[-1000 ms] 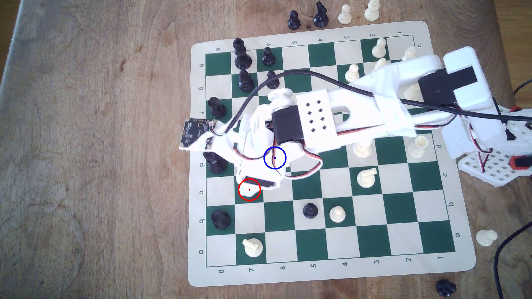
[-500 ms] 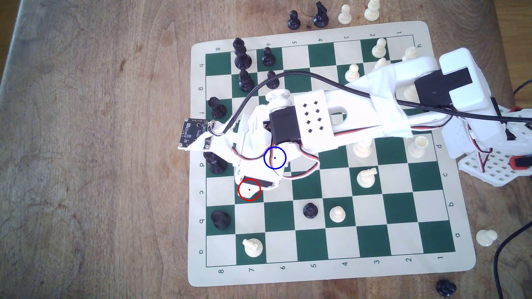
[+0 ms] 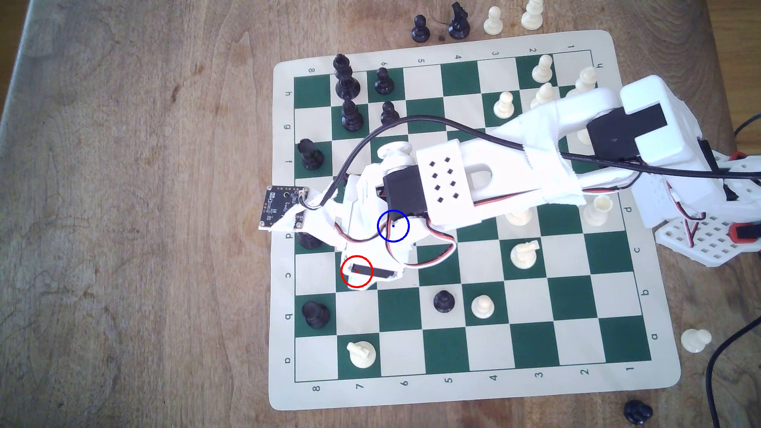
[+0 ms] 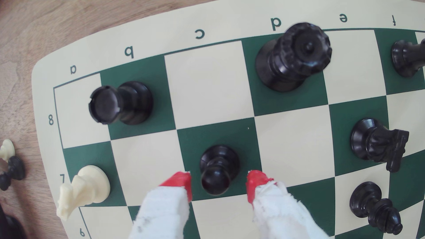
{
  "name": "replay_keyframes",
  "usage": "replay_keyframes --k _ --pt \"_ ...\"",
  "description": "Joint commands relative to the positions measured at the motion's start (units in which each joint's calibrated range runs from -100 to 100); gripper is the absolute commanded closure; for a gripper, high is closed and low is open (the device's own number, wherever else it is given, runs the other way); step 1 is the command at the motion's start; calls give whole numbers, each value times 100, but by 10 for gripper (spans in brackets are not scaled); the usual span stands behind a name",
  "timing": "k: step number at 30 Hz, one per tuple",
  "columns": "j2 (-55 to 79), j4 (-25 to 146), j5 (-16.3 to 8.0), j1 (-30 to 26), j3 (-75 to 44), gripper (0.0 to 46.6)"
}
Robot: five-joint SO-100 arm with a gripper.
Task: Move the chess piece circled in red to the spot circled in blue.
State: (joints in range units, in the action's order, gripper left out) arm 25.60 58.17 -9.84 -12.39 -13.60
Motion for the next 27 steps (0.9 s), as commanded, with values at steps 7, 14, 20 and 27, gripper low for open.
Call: replay_keyframes --k 7,14,20,27 --pt "-166 -84 -39 -71 -535 333" --pt "-140 -84 -39 -63 -562 335" --pt "-89 -84 -39 -79 -680 336" --pt "-47 -84 -39 -71 -707 379"
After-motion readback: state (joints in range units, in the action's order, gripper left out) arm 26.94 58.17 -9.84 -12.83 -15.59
